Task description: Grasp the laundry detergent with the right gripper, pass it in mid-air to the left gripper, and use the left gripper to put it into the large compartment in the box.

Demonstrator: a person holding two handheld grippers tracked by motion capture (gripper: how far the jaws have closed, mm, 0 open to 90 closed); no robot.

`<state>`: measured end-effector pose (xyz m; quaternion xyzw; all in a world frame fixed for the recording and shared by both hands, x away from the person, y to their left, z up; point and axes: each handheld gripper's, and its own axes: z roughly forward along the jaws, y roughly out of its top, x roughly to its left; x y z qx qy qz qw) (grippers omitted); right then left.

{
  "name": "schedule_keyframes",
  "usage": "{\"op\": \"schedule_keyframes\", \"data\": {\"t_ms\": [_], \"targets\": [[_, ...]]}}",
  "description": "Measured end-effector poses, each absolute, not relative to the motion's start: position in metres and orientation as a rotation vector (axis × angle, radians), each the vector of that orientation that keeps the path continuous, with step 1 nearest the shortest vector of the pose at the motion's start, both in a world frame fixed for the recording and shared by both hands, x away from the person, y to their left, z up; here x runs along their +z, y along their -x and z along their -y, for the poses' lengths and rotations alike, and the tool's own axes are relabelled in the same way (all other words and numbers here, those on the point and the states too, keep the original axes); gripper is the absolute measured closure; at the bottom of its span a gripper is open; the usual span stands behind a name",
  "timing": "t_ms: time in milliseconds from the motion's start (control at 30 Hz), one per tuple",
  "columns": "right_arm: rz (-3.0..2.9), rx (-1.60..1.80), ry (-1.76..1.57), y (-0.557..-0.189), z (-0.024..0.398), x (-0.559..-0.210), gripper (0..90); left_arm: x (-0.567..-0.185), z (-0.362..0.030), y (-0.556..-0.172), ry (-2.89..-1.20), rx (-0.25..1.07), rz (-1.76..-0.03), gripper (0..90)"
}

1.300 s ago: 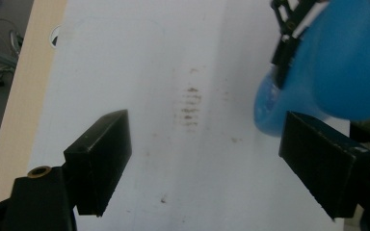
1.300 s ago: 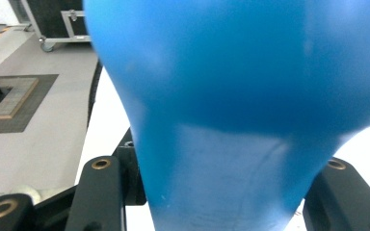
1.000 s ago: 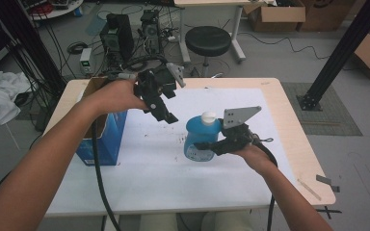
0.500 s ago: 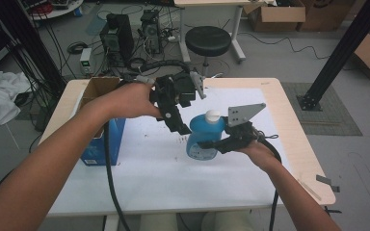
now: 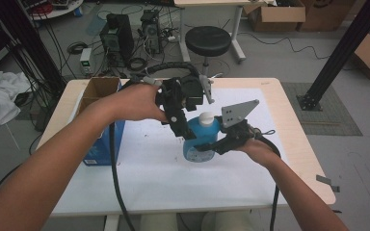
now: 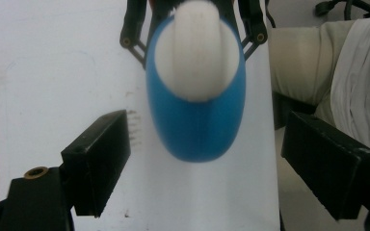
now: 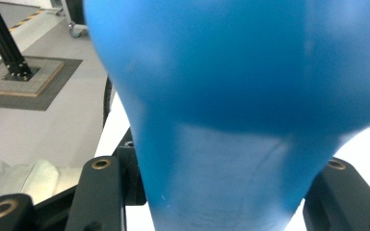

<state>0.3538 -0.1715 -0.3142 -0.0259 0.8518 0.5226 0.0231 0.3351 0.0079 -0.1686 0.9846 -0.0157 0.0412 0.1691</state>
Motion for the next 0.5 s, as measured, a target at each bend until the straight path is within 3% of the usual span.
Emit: {"op": "schedule_keyframes", "data": {"t_ms": [500], "targets": [[-2.654, 1.587, 0.071, -0.353, 0.161, -0.317, 45.3, -0.179, 0.004, -0.339, -2.825, 0.136, 0.05, 18.0]]}}
